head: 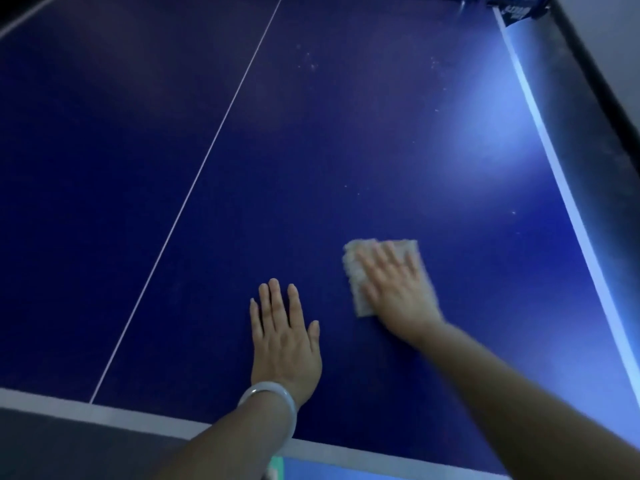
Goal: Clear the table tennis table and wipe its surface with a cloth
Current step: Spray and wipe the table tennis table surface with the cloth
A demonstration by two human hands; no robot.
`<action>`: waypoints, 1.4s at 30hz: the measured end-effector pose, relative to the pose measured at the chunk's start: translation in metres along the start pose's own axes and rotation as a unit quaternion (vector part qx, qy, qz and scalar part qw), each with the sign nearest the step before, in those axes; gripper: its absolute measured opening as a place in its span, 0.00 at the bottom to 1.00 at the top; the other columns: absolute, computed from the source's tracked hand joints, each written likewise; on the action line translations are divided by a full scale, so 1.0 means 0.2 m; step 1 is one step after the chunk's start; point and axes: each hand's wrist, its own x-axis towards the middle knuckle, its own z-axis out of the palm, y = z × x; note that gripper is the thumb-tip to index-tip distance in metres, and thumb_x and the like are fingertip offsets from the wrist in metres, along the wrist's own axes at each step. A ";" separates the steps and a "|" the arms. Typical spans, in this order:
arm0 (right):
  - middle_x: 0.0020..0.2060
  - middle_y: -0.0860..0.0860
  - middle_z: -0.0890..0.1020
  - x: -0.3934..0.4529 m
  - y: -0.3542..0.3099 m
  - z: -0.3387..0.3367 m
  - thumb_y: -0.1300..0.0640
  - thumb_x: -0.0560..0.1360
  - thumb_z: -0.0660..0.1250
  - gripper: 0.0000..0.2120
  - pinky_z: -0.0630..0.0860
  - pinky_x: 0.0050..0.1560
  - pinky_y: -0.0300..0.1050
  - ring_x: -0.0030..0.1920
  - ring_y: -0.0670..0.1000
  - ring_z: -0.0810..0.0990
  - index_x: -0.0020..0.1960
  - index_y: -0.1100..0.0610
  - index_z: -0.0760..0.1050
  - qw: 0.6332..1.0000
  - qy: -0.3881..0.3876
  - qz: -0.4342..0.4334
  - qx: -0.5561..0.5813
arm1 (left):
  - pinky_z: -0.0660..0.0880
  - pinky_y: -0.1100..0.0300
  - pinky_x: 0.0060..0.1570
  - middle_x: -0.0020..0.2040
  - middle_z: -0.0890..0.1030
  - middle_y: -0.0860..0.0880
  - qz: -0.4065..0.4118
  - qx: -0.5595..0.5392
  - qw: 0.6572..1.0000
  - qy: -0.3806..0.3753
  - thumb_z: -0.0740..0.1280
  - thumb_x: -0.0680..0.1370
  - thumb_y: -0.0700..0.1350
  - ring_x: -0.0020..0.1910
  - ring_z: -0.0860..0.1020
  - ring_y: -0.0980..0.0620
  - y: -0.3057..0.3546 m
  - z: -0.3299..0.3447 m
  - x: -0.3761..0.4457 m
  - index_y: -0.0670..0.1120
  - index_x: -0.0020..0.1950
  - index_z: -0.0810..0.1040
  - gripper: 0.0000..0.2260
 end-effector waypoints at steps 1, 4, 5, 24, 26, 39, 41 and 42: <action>0.79 0.52 0.50 0.02 0.13 0.00 0.47 0.80 0.35 0.28 0.44 0.75 0.62 0.79 0.56 0.47 0.80 0.52 0.42 0.999 0.003 0.035 -0.010 | 0.50 0.40 0.76 0.79 0.48 0.36 0.000 -0.001 1.000 0.000 0.39 0.80 0.56 0.78 0.45 0.39 0.00 0.00 0.00 0.40 0.79 0.51 0.31; 0.79 0.53 0.52 -0.06 0.52 0.00 0.50 0.83 0.46 0.26 0.46 0.75 0.63 0.78 0.57 0.50 0.80 0.52 0.49 0.959 0.012 0.279 0.046 | 0.47 0.40 0.76 0.79 0.46 0.36 0.003 0.000 1.000 -0.002 0.38 0.80 0.56 0.78 0.43 0.38 0.00 0.00 0.00 0.41 0.79 0.47 0.31; 0.80 0.52 0.50 -0.12 0.58 -0.02 0.48 0.83 0.45 0.27 0.44 0.76 0.62 0.79 0.56 0.48 0.80 0.50 0.48 0.930 -0.003 0.358 0.079 | 0.47 0.40 0.76 0.79 0.46 0.36 0.003 0.000 1.000 -0.005 0.38 0.80 0.56 0.78 0.43 0.38 0.00 0.00 0.00 0.41 0.79 0.47 0.31; 0.80 0.52 0.45 -0.34 -0.15 -0.03 0.45 0.81 0.41 0.29 0.42 0.76 0.59 0.79 0.55 0.43 0.80 0.49 0.39 0.910 -0.006 0.408 0.074 | 0.47 0.37 0.75 0.78 0.44 0.34 0.004 -0.033 0.998 -0.044 0.41 0.80 0.55 0.78 0.42 0.35 -0.02 -0.03 0.00 0.38 0.78 0.48 0.31; 0.77 0.49 0.35 -0.31 -0.34 -0.01 0.43 0.80 0.36 0.28 0.34 0.76 0.56 0.78 0.52 0.35 0.77 0.47 0.31 0.953 -0.023 0.292 0.077 | 0.45 0.39 0.75 0.78 0.42 0.35 0.006 -0.043 0.998 -0.046 0.42 0.81 0.55 0.77 0.39 0.36 -0.02 -0.04 0.00 0.39 0.78 0.46 0.30; 0.77 0.50 0.35 -0.21 -0.66 -0.02 0.44 0.80 0.33 0.29 0.30 0.74 0.58 0.78 0.52 0.36 0.79 0.48 0.34 0.967 -0.040 0.243 0.065 | 0.48 0.45 0.77 0.79 0.49 0.40 -0.173 -0.082 0.982 0.011 0.43 0.80 0.64 0.79 0.45 0.43 -0.93 -0.16 -0.05 0.38 0.79 0.52 0.37; 0.78 0.52 0.42 -0.20 -0.88 -0.01 0.45 0.81 0.38 0.29 0.31 0.75 0.59 0.79 0.53 0.41 0.80 0.50 0.41 0.991 -0.019 0.108 0.071 | 0.50 0.43 0.77 0.79 0.51 0.38 -0.187 -0.055 0.981 -0.003 0.42 0.79 0.65 0.79 0.47 0.41 -1.00 -0.15 -0.05 0.37 0.78 0.53 0.38; 0.79 0.53 0.46 -0.18 -0.95 -0.01 0.45 0.81 0.43 0.29 0.35 0.76 0.59 0.79 0.54 0.44 0.80 0.52 0.45 0.996 -0.012 0.041 0.078 | 0.51 0.43 0.76 0.79 0.52 0.37 -0.184 -0.041 0.982 -0.012 0.42 0.79 0.64 0.79 0.49 0.41 -1.01 -0.15 -0.05 0.36 0.78 0.54 0.38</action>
